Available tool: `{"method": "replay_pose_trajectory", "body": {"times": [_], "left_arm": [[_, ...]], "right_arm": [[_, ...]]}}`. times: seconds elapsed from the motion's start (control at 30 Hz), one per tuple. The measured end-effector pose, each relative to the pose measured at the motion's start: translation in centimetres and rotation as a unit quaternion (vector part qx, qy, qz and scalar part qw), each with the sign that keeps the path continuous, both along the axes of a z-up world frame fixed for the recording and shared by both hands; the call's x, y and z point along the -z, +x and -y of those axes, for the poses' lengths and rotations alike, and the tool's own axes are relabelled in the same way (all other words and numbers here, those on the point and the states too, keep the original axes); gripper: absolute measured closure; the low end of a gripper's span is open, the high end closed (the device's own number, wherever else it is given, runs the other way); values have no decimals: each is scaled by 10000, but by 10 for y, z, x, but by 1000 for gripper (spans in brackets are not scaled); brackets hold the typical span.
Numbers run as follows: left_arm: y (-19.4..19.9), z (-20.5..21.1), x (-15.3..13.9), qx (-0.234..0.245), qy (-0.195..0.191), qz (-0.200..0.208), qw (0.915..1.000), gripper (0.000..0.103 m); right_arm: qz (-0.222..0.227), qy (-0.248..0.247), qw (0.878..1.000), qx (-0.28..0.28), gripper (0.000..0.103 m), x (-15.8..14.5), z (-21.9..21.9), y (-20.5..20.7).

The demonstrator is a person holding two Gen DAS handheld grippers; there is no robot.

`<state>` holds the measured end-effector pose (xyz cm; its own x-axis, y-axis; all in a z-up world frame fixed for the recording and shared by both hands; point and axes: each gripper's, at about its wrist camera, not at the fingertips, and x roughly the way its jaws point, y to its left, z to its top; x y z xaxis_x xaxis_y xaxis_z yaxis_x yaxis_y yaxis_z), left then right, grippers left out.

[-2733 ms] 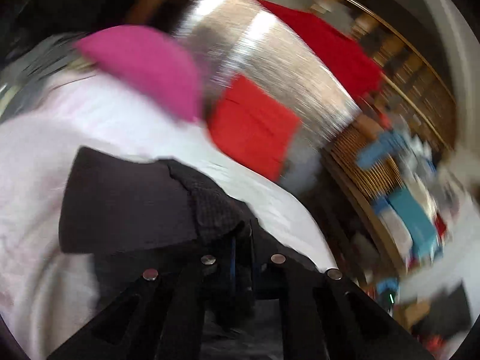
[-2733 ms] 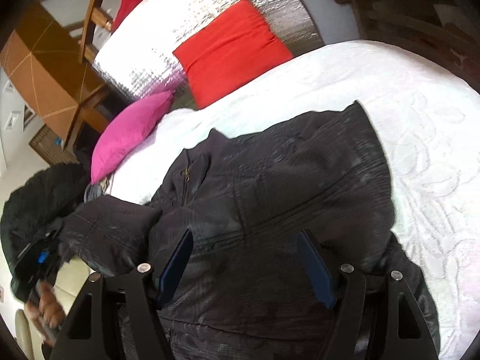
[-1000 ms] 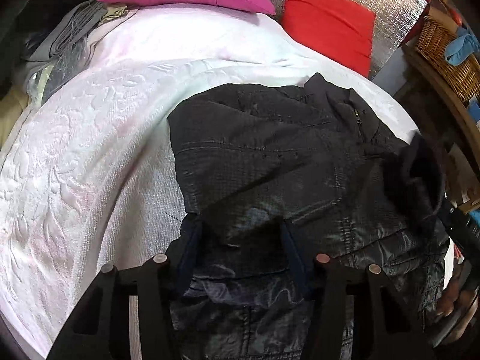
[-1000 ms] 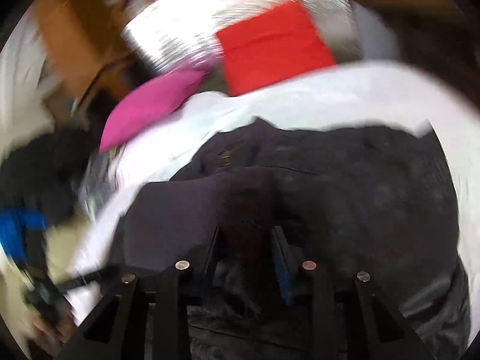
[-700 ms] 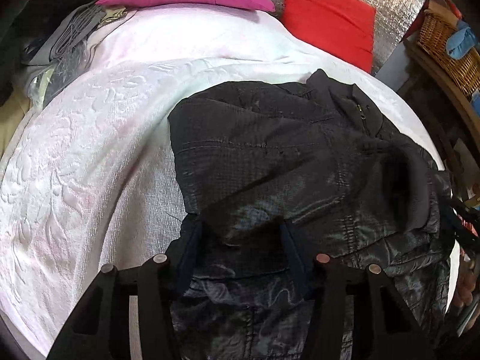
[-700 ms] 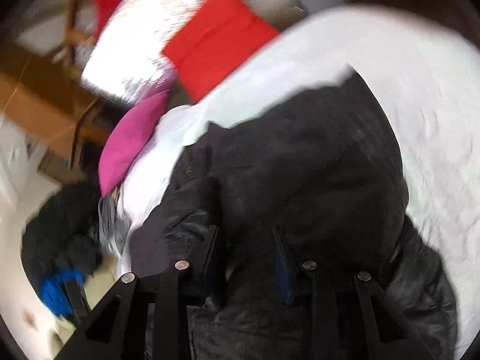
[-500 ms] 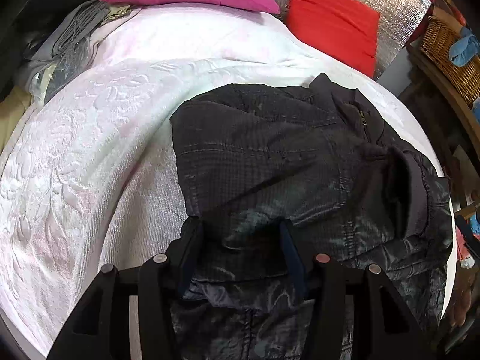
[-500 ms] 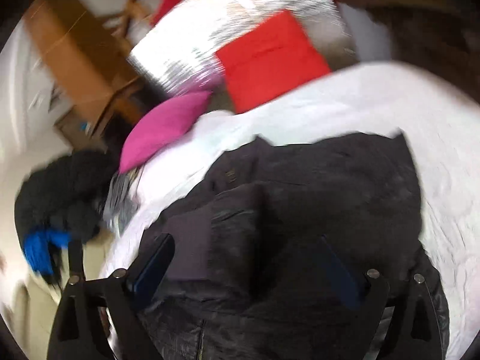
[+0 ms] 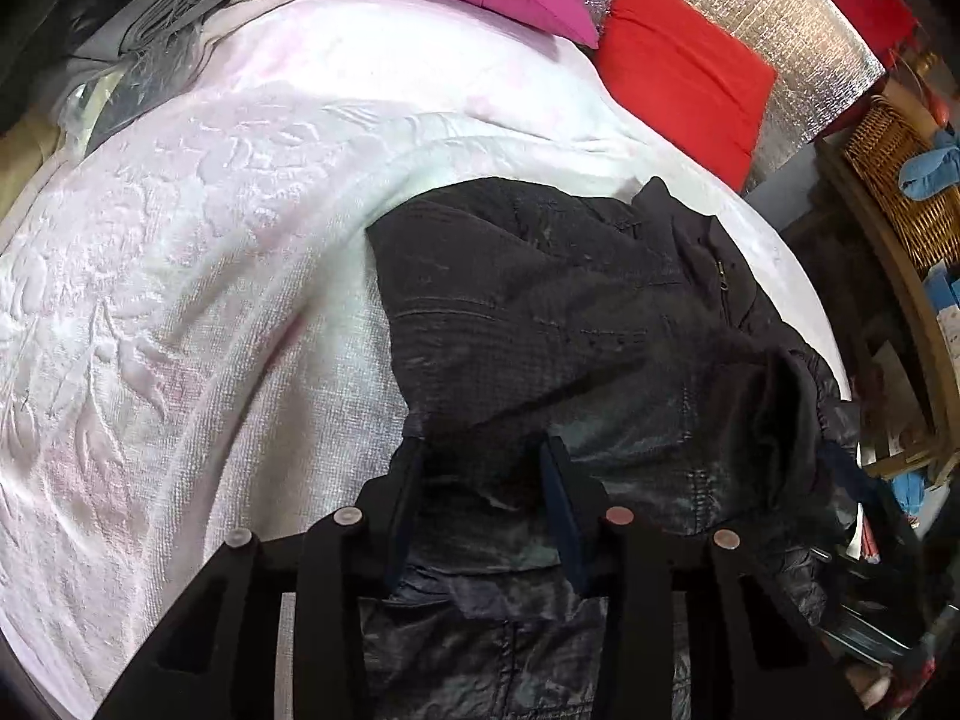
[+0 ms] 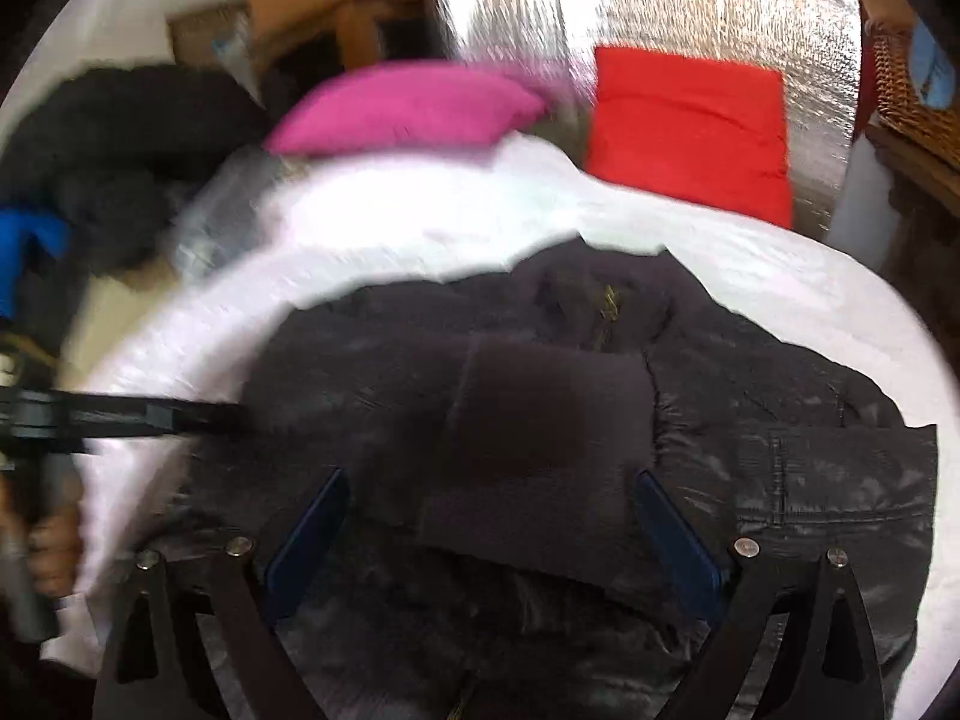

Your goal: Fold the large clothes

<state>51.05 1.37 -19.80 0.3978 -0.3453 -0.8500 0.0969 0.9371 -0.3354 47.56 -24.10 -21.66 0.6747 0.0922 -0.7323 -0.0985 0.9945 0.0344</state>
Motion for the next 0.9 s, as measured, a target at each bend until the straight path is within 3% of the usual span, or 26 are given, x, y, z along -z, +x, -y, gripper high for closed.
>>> {"method": "replay_pose_trajectory", "body": {"times": [0.07,0.13,0.17,0.2,0.23,0.37,0.53,0.63,0.7,0.8,0.83,0.9], "left_arm": [[0,1,1,38,-7,-17,10000,62],[-1,3,1,66,16,-19,10000,62],[-2,3,2,80,11,-21,10000,62],[-2,3,2,92,9,-25,10000,62],[-3,4,2,104,12,-24,9999,62],[-4,4,1,78,5,-35,10000,62],[-5,6,1,85,82,-12,9999,62],[-4,7,2,96,131,-4,9999,62],[-3,8,3,98,145,-3,9998,62],[-3,8,3,80,127,-12,9999,62],[-3,7,3,68,119,-21,9999,62],[-2,6,3,36,87,-43,9999,62]], "right_arm": [[-97,-376,9990,200,9,12,-6,10],[-64,-622,9968,498,30,15,1,10],[-65,-514,9969,590,35,14,7,10],[-81,-195,9973,701,51,10,22,7],[-75,169,9964,824,58,6,40,3],[79,1191,9856,1200,62,-9,105,-13],[66,2211,9616,1622,63,-9,176,-32],[173,2959,9349,1951,63,-3,220,-46],[184,3658,9064,2104,61,13,251,-55],[82,4484,8653,2241,23,34,275,-62],[-1,4685,8527,2309,21,40,280,-62],[-64,4847,8461,2217,21,42,283,-58]]}}
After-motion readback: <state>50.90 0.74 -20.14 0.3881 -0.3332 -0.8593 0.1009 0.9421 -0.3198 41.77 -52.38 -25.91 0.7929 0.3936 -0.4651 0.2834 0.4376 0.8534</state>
